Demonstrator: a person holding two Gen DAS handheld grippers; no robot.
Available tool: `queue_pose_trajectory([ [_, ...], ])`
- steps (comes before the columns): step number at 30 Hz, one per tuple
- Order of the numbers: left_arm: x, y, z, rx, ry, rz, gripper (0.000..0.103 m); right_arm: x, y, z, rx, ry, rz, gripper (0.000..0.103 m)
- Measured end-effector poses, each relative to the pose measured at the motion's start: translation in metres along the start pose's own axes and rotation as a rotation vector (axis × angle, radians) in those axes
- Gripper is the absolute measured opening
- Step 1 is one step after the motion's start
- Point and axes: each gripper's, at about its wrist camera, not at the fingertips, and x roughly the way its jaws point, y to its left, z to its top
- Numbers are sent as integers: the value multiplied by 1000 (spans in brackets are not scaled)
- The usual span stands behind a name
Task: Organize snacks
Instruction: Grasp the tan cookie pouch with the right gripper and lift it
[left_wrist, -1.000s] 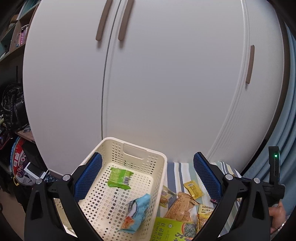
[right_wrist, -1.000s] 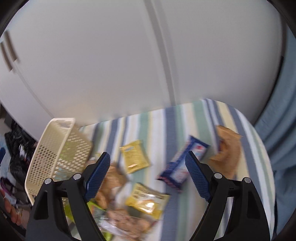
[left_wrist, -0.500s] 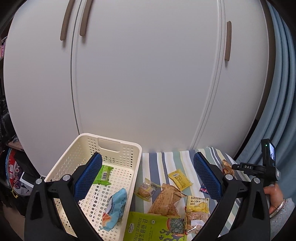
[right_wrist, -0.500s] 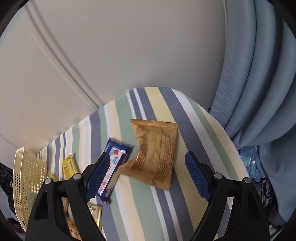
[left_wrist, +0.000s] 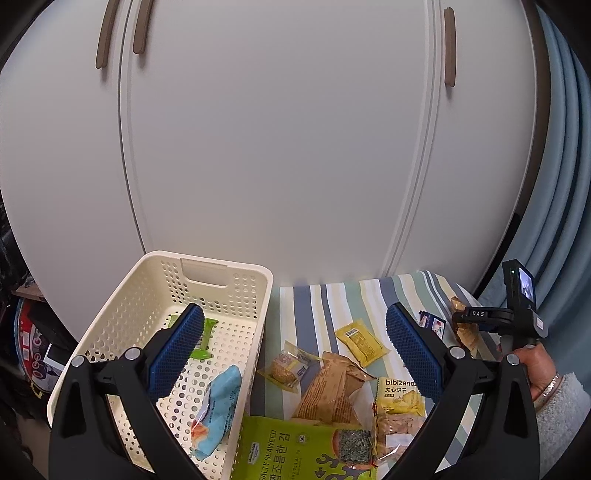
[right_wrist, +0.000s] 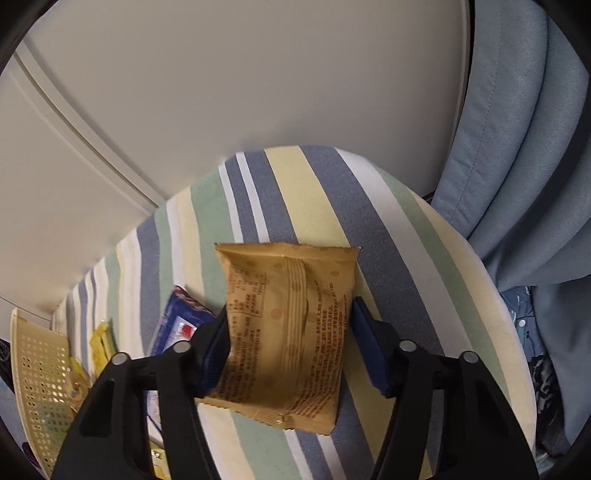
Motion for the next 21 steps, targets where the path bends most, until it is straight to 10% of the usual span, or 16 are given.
queue_pose_trajectory([
  [13, 32, -23, -12, 36, 92, -7, 100, -18, 13, -39, -107, -74, 59, 45],
  [21, 83, -103, -21, 195, 240, -109, 100, -35, -1, -40, -58, -129, 125, 45],
])
